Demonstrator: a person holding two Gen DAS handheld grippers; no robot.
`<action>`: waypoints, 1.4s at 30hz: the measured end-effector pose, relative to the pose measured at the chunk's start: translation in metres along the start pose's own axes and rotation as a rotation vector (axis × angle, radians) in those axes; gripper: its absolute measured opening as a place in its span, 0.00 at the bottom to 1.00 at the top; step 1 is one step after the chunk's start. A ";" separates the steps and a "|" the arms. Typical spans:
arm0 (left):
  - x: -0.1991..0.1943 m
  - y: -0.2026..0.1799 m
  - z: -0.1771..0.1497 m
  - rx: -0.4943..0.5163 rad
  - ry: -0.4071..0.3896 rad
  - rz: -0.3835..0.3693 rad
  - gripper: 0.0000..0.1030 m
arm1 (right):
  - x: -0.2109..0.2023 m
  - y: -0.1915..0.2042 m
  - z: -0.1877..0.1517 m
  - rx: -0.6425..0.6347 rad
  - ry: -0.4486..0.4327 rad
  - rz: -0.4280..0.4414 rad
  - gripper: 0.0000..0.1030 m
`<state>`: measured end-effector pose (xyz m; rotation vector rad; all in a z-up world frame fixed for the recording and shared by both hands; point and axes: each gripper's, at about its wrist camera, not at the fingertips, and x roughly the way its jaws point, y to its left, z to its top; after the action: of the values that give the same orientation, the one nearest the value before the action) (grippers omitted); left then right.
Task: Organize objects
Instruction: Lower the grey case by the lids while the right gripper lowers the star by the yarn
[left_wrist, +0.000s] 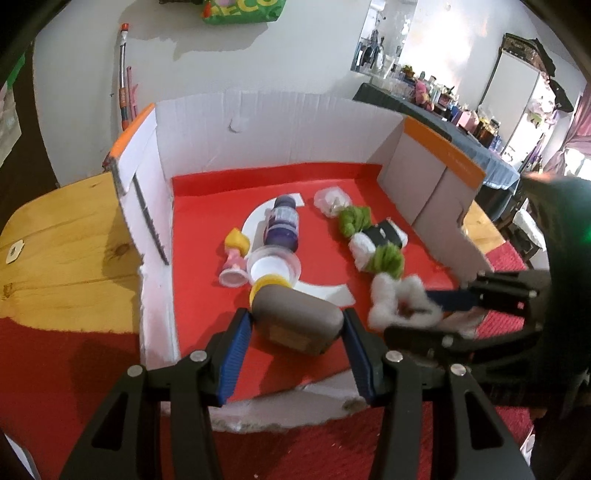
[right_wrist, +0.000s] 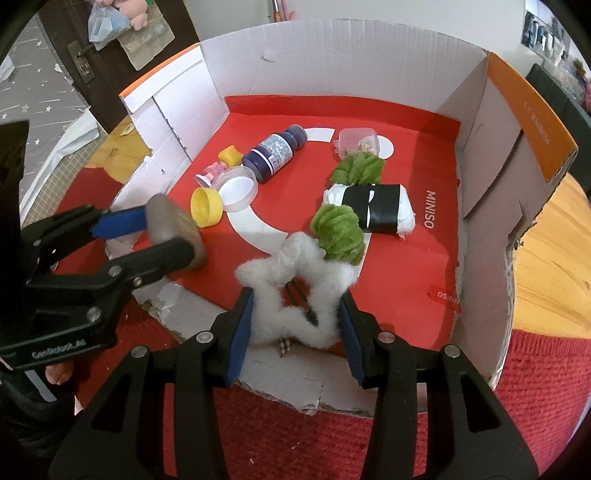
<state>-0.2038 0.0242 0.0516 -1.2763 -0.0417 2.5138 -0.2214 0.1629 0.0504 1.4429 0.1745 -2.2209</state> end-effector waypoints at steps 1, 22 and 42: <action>-0.001 0.000 0.002 0.003 -0.007 -0.004 0.51 | 0.001 0.003 0.000 -0.002 0.003 0.002 0.41; -0.001 0.003 -0.016 0.018 0.031 0.003 0.50 | 0.000 -0.005 0.001 0.026 -0.039 -0.038 0.41; 0.012 0.009 0.003 0.021 0.077 0.021 0.51 | 0.004 -0.007 0.001 0.027 -0.039 -0.032 0.41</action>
<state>-0.2150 0.0191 0.0421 -1.3701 0.0155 2.4737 -0.2269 0.1677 0.0464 1.4186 0.1562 -2.2839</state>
